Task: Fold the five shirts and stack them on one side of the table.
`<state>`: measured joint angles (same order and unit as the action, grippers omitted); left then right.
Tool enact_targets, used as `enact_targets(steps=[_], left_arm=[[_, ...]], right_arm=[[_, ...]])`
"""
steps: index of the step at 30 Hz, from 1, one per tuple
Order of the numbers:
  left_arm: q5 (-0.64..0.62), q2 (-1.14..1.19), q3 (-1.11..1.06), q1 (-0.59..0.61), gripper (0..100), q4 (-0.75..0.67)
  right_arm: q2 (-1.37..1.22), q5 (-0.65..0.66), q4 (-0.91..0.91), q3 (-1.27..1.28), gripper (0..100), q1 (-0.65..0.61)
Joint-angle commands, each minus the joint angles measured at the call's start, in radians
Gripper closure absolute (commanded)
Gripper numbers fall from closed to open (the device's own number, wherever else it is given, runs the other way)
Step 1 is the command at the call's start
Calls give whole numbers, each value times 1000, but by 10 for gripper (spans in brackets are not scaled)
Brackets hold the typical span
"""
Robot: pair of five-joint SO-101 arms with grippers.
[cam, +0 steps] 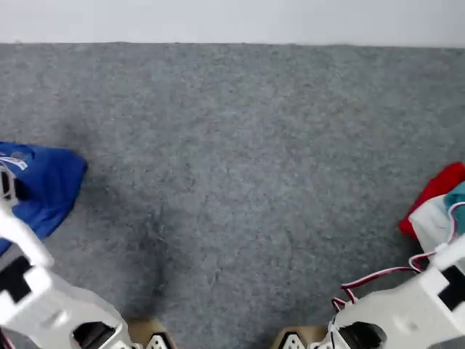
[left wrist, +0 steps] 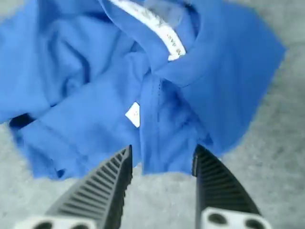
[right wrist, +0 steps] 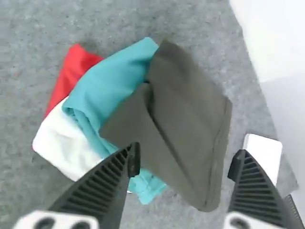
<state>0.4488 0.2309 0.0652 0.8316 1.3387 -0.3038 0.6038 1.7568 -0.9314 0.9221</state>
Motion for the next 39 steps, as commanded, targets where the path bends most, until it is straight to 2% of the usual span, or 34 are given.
enact_targets(steps=[1, 5, 10, 14, 18, 21, 24, 29, 31, 34, 36, 39], left_arm=[[12, 150, 44, -29, 801, -41], [11, 252, 48, -91, 829, -12], [12, 299, 48, -224, 994, 72], [9, 299, 99, -358, 988, 210], [3, 301, 283, -497, 988, 425], [-55, 259, 343, -525, 988, 420], [-60, 183, 360, -594, 988, 420], [-60, 43, 377, -855, 988, 419], [-68, -3, 387, -850, 987, 414], [-143, -29, 387, -687, 966, 410], [-239, -2, 387, -552, 886, 385], [-379, 72, 392, -377, 712, 379]], right_arm=[[8, -5, 41, 21, 695, -28], [8, -5, 41, 58, 696, -35], [8, -8, 41, 129, 696, -44], [8, -8, 41, 178, 696, -62], [8, -8, 41, 209, 696, -91], [8, -8, 41, 219, 696, -111], [4, -8, 41, 219, 696, -133], [4, -8, 41, 221, 696, -194], [8, -8, 41, 219, 696, -213], [4, -5, 41, 219, 696, -217], [1, -5, 41, 221, 696, -217], [-1, -5, 41, 242, 696, -222]])
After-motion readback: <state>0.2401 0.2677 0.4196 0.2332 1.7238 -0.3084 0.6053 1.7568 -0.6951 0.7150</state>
